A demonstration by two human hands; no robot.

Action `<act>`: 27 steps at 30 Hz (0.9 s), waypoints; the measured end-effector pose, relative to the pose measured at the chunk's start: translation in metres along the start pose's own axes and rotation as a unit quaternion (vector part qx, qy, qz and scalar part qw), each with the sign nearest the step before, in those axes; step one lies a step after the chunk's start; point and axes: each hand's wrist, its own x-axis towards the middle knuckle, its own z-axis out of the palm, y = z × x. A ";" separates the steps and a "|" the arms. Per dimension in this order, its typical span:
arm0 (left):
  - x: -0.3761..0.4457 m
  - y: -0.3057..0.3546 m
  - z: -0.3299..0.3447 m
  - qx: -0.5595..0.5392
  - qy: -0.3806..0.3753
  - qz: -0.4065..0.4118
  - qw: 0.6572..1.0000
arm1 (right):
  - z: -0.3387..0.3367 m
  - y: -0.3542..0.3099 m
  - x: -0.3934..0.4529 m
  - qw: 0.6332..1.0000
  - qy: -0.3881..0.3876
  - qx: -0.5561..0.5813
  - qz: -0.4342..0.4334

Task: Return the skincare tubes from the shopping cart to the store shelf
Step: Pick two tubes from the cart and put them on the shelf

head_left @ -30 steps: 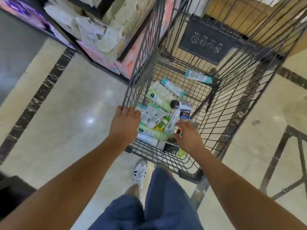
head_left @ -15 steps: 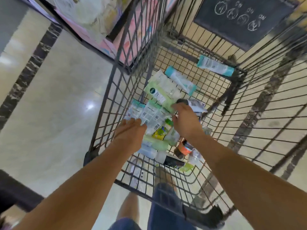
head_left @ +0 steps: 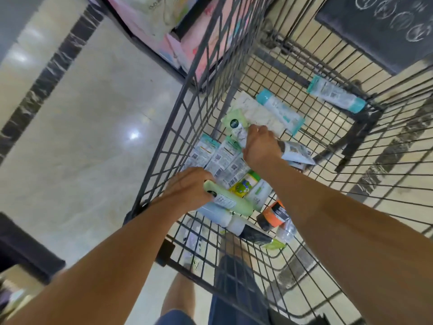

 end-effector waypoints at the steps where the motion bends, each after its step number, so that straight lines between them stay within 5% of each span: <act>1: 0.002 -0.003 0.001 -0.038 -0.004 -0.017 0.999 | 0.001 -0.001 0.001 1.000 -0.003 0.006 0.003; 5: 0.014 -0.011 0.007 -0.148 -0.040 -0.056 0.987 | -0.005 -0.002 0.006 0.999 -0.018 0.031 0.012; 9: 0.019 -0.010 0.008 -0.227 -0.039 -0.052 0.972 | -0.004 0.006 0.002 0.985 -0.031 0.172 0.005; 15: 0.012 0.014 -0.006 -0.333 0.008 0.000 0.943 | -0.010 0.029 -0.022 0.922 0.018 0.384 0.038; 21: -0.014 0.053 -0.026 -0.336 0.095 0.080 0.934 | -0.047 0.060 -0.075 0.821 0.067 0.559 0.094; 27: -0.060 0.093 -0.076 -0.378 0.140 0.145 0.904 | -0.099 0.076 -0.149 0.772 0.108 0.619 0.098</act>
